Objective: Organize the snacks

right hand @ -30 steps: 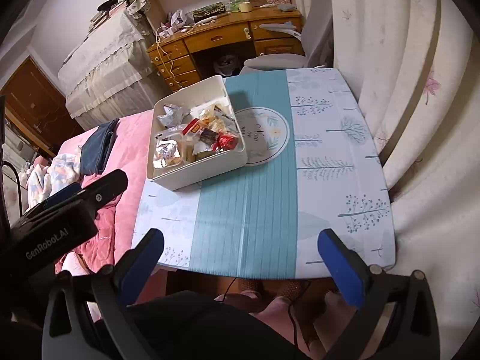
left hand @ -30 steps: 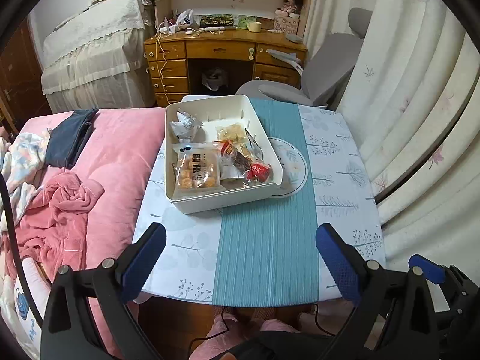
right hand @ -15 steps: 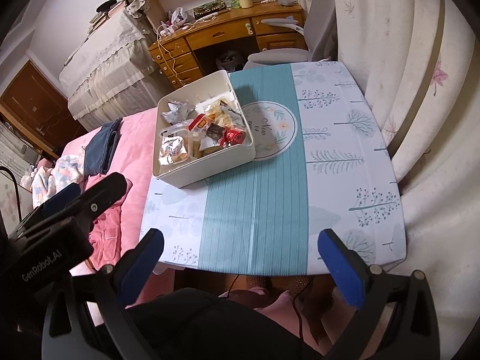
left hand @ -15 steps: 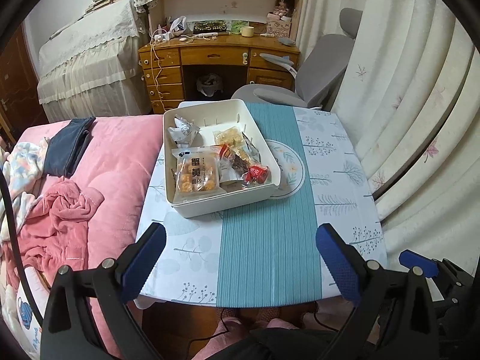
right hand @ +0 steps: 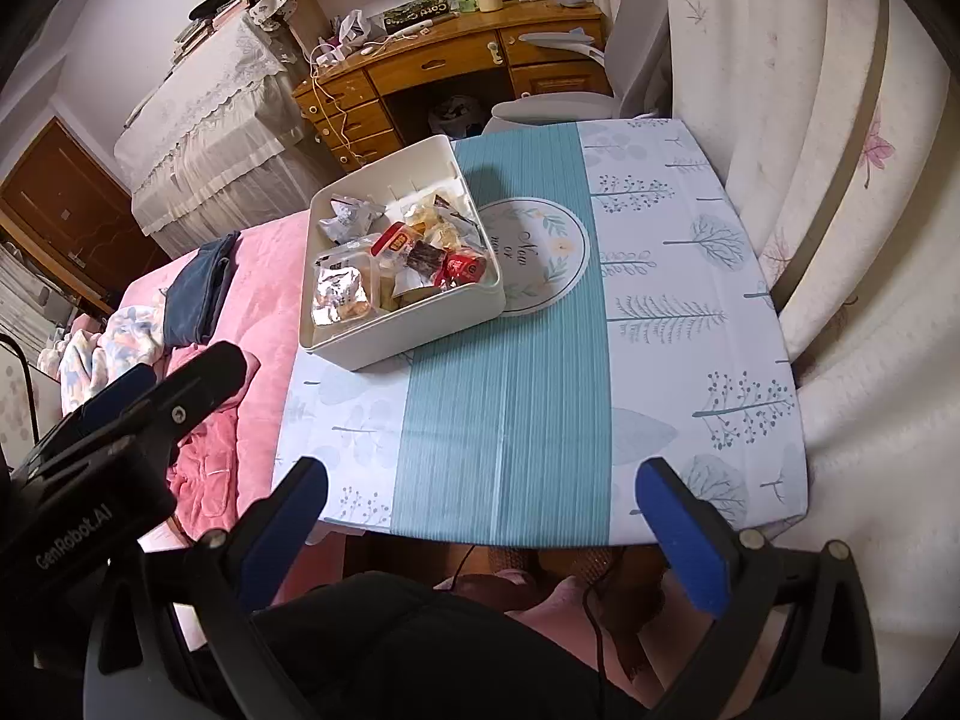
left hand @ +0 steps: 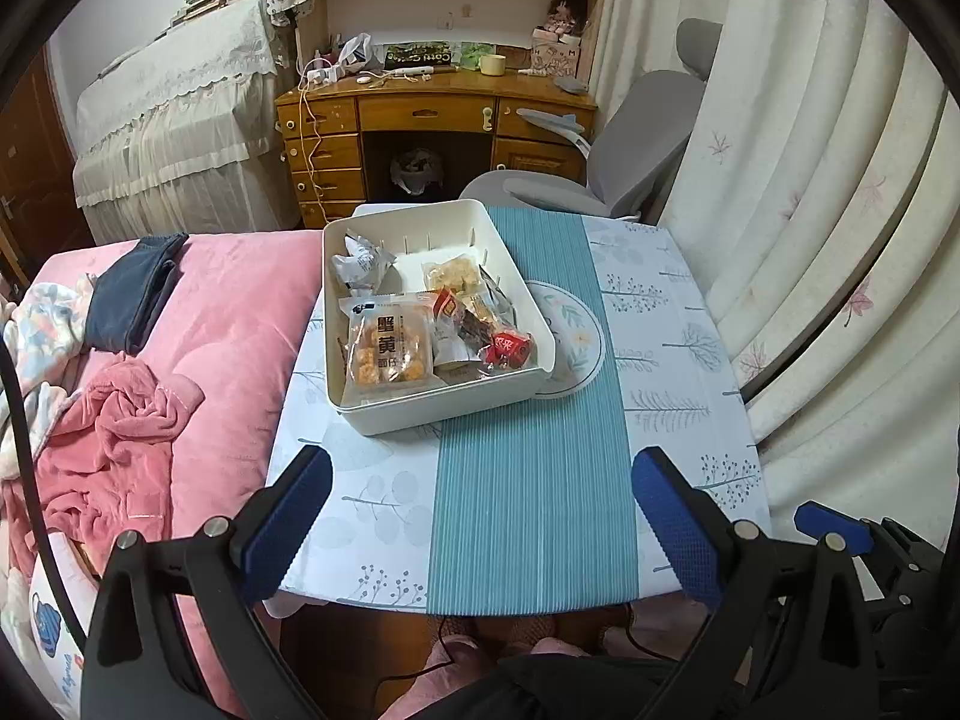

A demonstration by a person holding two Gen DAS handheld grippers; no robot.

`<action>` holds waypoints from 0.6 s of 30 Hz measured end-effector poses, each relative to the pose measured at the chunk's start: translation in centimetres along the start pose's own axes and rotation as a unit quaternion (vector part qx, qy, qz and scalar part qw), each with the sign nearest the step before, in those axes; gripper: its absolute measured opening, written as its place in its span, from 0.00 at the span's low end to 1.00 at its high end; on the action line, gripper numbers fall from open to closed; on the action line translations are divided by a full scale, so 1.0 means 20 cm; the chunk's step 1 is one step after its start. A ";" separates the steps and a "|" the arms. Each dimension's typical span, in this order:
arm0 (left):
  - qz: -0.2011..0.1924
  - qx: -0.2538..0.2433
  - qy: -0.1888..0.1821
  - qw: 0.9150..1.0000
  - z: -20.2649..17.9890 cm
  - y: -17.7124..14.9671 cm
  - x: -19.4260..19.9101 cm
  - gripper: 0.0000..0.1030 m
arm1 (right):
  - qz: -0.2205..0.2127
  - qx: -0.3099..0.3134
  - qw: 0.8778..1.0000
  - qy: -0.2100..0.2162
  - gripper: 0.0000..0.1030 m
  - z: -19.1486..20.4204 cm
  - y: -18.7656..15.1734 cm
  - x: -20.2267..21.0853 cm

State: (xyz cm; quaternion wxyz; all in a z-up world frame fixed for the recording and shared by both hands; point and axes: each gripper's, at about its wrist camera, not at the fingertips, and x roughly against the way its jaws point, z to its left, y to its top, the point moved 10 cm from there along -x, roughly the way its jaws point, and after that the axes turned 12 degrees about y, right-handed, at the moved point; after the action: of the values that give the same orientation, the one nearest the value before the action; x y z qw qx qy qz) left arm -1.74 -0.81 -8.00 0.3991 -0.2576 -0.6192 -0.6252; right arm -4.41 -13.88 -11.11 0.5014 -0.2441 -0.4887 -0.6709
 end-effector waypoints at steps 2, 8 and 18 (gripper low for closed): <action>-0.001 0.000 0.000 1.000 0.00 0.00 0.00 0.97 | 0.001 0.000 1.000 0.000 1.00 0.00 0.00 0.00; 0.007 0.001 -0.002 1.000 -0.01 -0.01 -0.01 0.97 | 0.003 -0.001 1.000 0.000 1.00 -0.01 0.00 0.00; 0.002 0.006 -0.001 1.000 -0.05 0.01 -0.03 0.97 | 0.002 0.004 1.000 0.000 1.00 -0.04 0.00 0.01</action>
State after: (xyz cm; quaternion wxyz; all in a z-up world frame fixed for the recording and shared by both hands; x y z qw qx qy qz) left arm -1.07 -1.60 -8.46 0.4011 -0.2569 -0.6227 -0.6208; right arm -4.39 -14.69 -11.32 0.5038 -0.2435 -0.4908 -0.6678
